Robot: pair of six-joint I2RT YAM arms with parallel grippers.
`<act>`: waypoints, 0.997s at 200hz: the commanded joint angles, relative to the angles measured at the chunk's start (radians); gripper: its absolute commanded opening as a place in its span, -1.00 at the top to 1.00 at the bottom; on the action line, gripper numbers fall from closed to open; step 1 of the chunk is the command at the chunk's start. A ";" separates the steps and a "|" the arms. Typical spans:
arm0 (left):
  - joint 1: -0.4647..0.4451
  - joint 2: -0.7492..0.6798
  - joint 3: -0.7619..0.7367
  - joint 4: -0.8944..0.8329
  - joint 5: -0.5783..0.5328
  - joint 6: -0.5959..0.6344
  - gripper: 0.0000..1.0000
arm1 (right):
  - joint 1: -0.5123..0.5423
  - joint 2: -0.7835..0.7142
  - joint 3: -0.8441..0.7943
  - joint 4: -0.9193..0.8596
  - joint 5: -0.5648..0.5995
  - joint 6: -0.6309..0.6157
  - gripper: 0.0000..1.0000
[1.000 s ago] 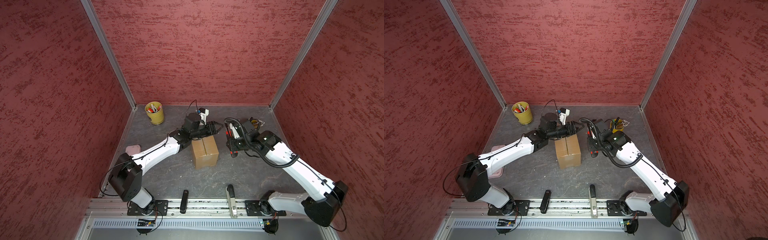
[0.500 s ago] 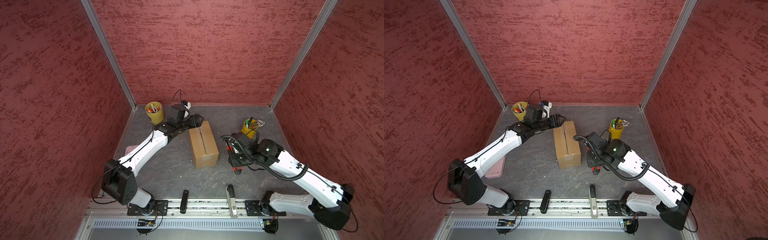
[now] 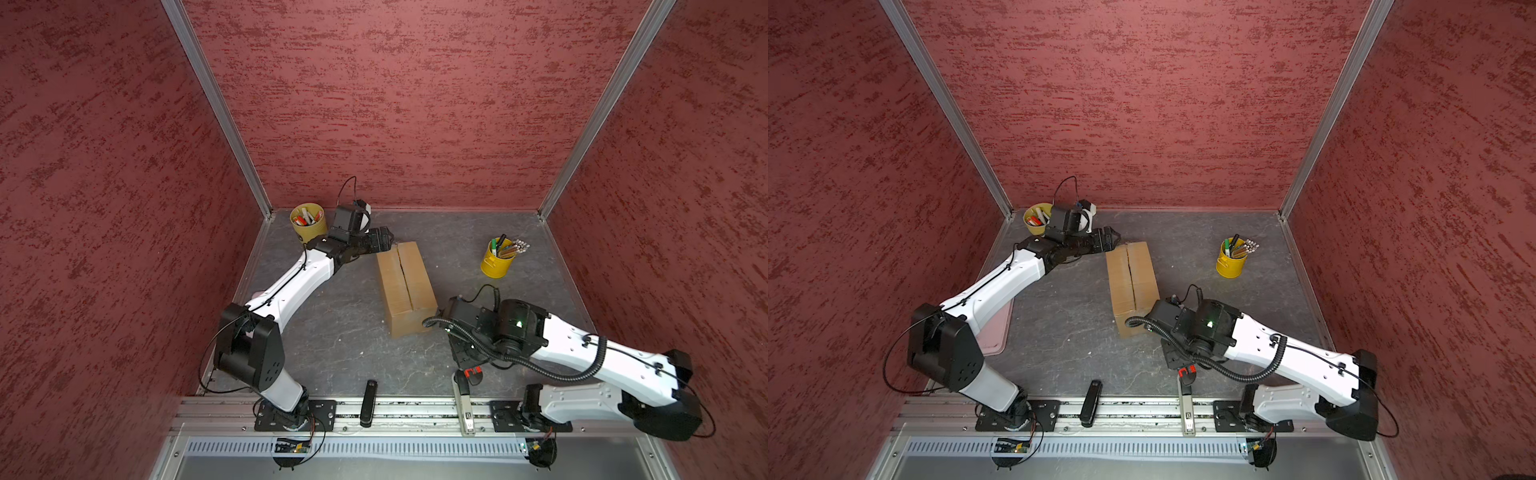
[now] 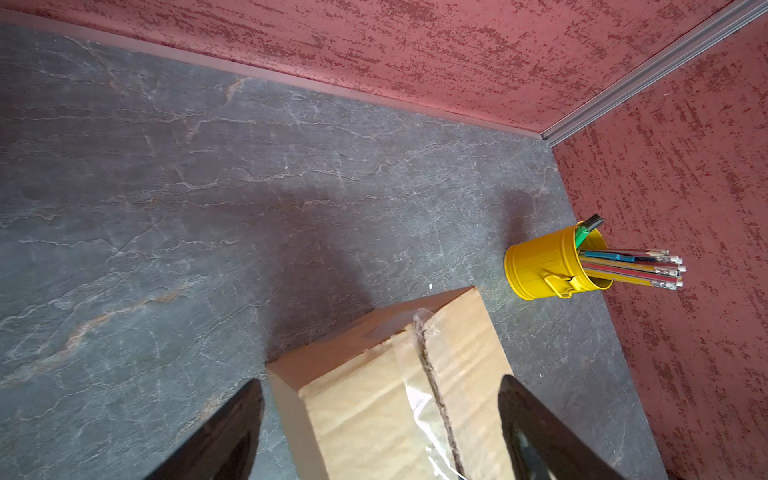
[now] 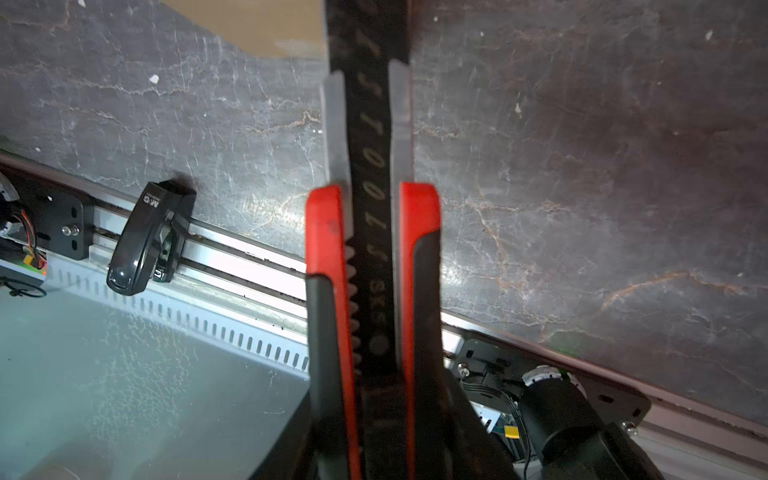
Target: Unpack the express box
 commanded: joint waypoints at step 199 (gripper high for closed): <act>0.060 0.169 0.027 0.213 0.202 0.060 -0.89 | -0.046 0.251 0.102 -0.018 -0.094 -0.061 1.00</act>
